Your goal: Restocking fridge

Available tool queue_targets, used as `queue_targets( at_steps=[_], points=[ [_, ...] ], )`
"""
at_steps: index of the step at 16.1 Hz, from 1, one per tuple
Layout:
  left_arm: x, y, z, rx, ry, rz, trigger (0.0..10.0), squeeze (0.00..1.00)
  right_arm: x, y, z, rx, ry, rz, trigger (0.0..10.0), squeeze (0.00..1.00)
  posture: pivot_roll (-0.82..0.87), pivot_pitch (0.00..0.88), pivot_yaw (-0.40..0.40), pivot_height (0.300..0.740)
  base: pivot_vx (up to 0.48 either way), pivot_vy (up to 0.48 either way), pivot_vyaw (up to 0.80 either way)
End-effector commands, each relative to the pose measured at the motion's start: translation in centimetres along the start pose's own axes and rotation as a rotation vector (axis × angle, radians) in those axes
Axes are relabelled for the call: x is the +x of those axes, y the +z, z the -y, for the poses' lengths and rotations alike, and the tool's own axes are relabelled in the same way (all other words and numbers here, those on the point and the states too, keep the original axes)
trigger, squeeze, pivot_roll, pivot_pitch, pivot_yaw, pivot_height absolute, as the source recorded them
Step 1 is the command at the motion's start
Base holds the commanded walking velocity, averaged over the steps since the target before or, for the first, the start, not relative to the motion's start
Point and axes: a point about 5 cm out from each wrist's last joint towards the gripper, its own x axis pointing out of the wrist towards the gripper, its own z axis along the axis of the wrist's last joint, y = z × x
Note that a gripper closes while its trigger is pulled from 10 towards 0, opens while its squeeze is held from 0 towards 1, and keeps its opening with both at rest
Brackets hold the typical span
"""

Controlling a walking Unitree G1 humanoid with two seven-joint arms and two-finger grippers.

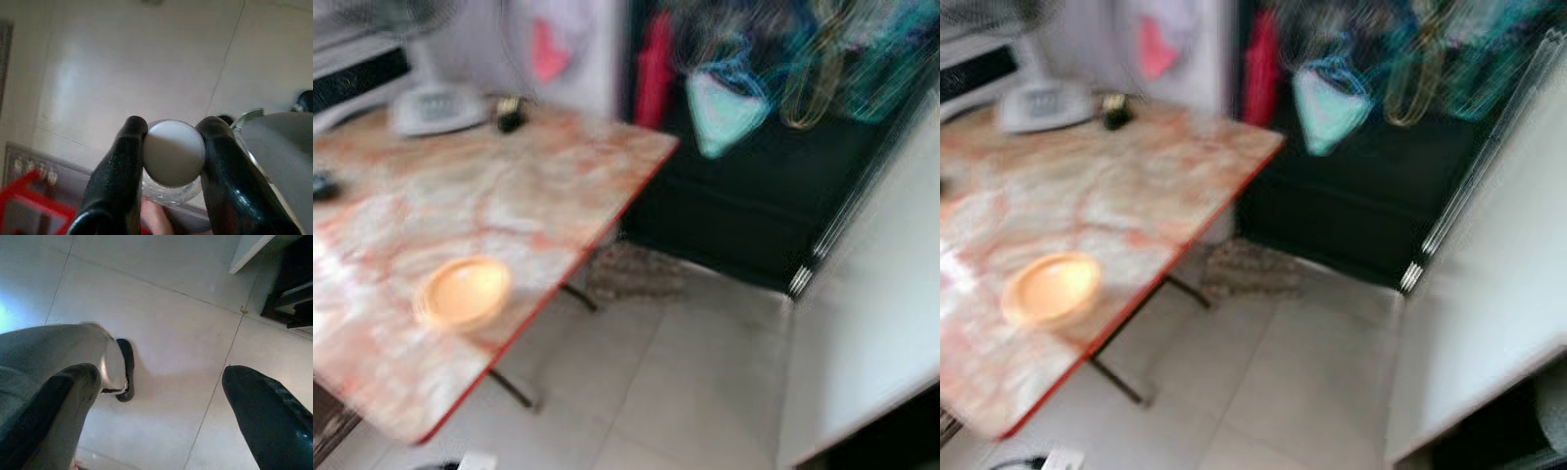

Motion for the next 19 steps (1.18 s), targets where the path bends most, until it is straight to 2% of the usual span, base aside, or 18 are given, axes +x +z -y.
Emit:
queue_targets(
  at_steps=[1,2,4,9,12,14,19],
  points=[
    [-0.09,-0.45,0.07,0.016,-0.006,-0.012,10.0,0.00,-0.05,-0.89,-0.62,0.003,0.022,-0.028,10.0,0.00,0.12,0.000,-0.008,0.740,0.000,0.000,-0.80],
    [-0.09,-0.47,0.07,0.020,-0.005,-0.014,10.0,0.00,-0.06,-0.89,-0.61,0.002,0.023,-0.028,10.0,0.00,0.12,0.003,-0.011,0.740,0.000,-0.412,-0.80],
    [-0.11,-0.63,0.08,-0.028,0.010,-0.018,10.0,0.00,-0.07,-0.88,-0.56,-0.001,0.023,-0.029,10.0,0.00,0.12,0.011,-0.015,0.740,0.000,0.000,-0.80],
    [-0.07,-0.40,0.11,-0.028,0.007,-0.010,10.0,0.00,-0.04,-0.70,-0.46,0.002,0.018,-0.024,10.0,0.00,0.12,0.035,-0.020,0.740,0.000,0.000,-0.80],
    [-0.05,-0.26,0.14,-0.001,-0.001,-0.004,10.0,0.00,-0.05,-0.67,-0.41,0.004,0.015,-0.023,10.0,0.00,0.12,0.037,-0.021,0.740,0.000,-0.117,-0.80],
    [-0.05,-0.39,0.19,-0.045,0.008,-0.011,10.0,0.00,-0.05,-0.61,-0.38,0.002,0.015,-0.021,10.0,0.00,0.12,0.039,-0.021,0.740,0.000,-0.150,-0.80],
    [-0.05,-0.40,0.20,-0.048,0.009,-0.012,10.0,0.00,-0.04,-0.61,-0.39,0.002,0.015,-0.021,10.0,0.00,0.12,0.039,-0.021,0.740,0.000,0.000,-0.80]
  ],
)
